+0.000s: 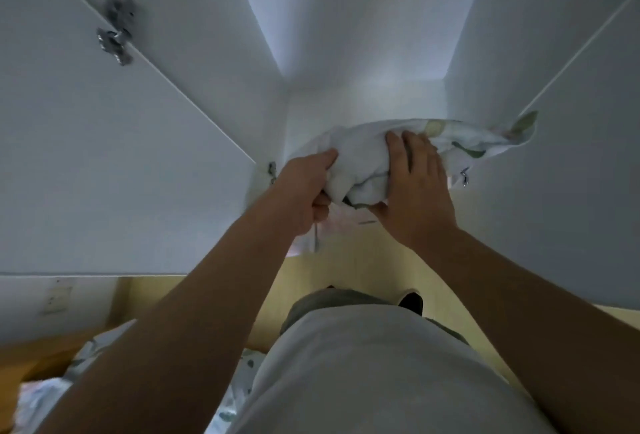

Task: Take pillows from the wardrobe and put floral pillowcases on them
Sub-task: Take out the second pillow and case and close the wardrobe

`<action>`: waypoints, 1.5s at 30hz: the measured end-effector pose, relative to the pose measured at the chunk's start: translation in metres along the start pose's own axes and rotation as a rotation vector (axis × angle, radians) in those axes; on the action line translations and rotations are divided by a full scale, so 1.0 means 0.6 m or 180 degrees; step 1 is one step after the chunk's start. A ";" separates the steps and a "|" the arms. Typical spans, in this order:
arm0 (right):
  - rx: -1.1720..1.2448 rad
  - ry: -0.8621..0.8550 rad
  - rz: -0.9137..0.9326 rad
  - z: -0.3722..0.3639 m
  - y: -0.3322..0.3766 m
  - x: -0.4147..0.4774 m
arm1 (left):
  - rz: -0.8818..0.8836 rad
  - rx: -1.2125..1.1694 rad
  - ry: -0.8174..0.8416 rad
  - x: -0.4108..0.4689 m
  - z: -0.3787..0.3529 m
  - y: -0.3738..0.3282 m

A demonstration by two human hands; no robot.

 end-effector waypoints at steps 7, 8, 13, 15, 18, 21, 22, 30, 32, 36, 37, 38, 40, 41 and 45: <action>0.0129 -0.0011 0.1118 0.040 0.096 0.019 | 0.0203 -0.0108 0.0108 -0.055 0.111 0.009; 0.0098 -0.0025 0.1330 0.041 0.113 0.022 | 0.0180 -0.0124 0.0091 -0.064 0.128 0.015; -0.0050 0.0574 0.1978 0.032 0.181 0.023 | -0.0121 -0.0053 -0.0233 -0.087 0.193 0.057; -0.0072 0.0713 0.2185 0.032 0.212 0.019 | -0.0430 0.0296 -0.0679 -0.095 0.227 0.061; 0.0249 0.0915 0.2492 0.035 0.263 0.017 | -0.0979 0.1232 -0.1425 -0.110 0.285 0.070; 0.0433 0.1041 0.2621 0.052 0.313 0.014 | -0.1239 0.1742 -0.2605 -0.127 0.346 0.087; 0.0444 0.1048 0.2720 0.062 0.330 0.013 | -0.1313 0.1554 -0.3013 -0.134 0.365 0.092; 0.0178 0.1338 0.3144 0.111 0.408 0.007 | -0.1713 -0.0376 -0.4095 -0.167 0.452 0.110; 0.0234 0.1323 0.3129 0.119 0.413 0.005 | -0.1508 -0.0876 -0.3638 -0.162 0.465 0.101; 0.0398 0.1342 0.3027 0.123 0.407 0.007 | -0.1249 -0.0966 -0.3226 -0.162 0.460 0.089; 0.0428 0.1359 0.2980 0.125 0.404 0.007 | -0.1207 -0.0913 -0.3276 -0.164 0.457 0.088; 0.0474 0.1378 0.2938 0.126 0.400 0.007 | -0.1196 -0.0985 -0.3346 -0.165 0.460 0.088; 0.0542 0.1422 0.2852 0.130 0.395 0.006 | -0.1178 -0.1278 -0.3459 -0.161 0.475 0.088; 0.0550 0.1442 0.2818 0.133 0.393 0.006 | -0.1170 -0.1385 -0.3456 -0.158 0.480 0.086; 0.0589 0.1492 0.2723 0.146 0.383 0.004 | -0.1314 -0.1196 -0.3343 -0.145 0.487 0.081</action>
Point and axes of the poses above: each hand's wrist, its own x-axis towards the middle knuckle, its own z-axis out of the back of the hand, y = z × x, the point moved 3 cm from there along x, towards the middle knuckle, and after that the axes turned 10 degrees about -y, right-handed, at the moved point
